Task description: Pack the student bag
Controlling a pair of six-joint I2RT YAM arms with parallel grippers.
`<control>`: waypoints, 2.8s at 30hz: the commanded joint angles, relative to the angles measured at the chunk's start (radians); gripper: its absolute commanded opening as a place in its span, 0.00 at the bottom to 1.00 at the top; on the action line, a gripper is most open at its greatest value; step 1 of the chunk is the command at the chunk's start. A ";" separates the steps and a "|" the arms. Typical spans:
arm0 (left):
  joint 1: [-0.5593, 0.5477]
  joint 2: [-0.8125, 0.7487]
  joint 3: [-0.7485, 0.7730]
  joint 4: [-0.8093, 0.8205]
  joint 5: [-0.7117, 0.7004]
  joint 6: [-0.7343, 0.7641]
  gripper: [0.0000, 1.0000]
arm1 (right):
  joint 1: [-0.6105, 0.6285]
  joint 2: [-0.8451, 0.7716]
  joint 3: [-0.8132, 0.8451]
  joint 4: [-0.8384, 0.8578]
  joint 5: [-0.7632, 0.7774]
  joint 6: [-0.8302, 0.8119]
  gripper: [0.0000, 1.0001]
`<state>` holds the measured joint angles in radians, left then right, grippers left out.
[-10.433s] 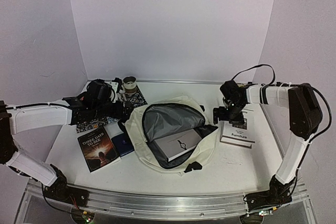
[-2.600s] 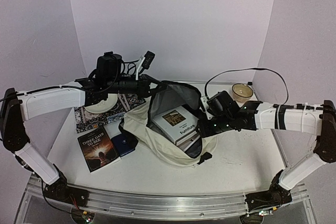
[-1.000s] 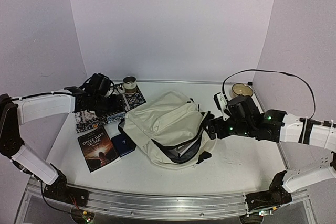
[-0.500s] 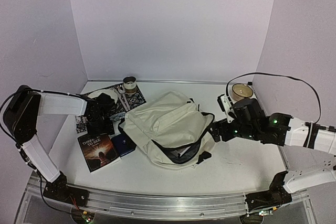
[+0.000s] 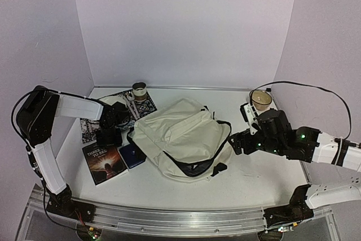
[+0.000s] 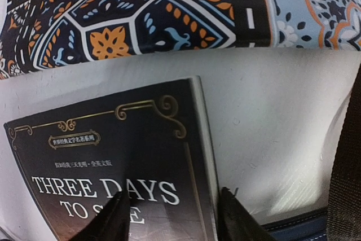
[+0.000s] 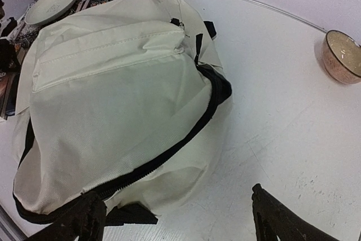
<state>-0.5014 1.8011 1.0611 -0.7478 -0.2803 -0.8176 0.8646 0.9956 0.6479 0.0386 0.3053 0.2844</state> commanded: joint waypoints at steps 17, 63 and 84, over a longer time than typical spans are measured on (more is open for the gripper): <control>0.006 -0.372 -0.060 -0.069 0.008 -0.056 0.00 | 0.010 0.057 0.076 0.025 -0.066 -0.029 0.89; -0.109 -0.566 0.215 0.442 0.367 -0.075 0.00 | 0.227 0.669 0.169 0.952 -0.333 0.158 0.98; -0.217 -0.371 0.178 0.559 0.328 -0.141 0.00 | 0.227 0.712 0.174 1.113 -0.307 0.079 0.98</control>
<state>-0.6952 1.3951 1.2186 -0.3053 0.0524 -0.9268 1.0893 1.7252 0.8196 1.0906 -0.0175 0.3866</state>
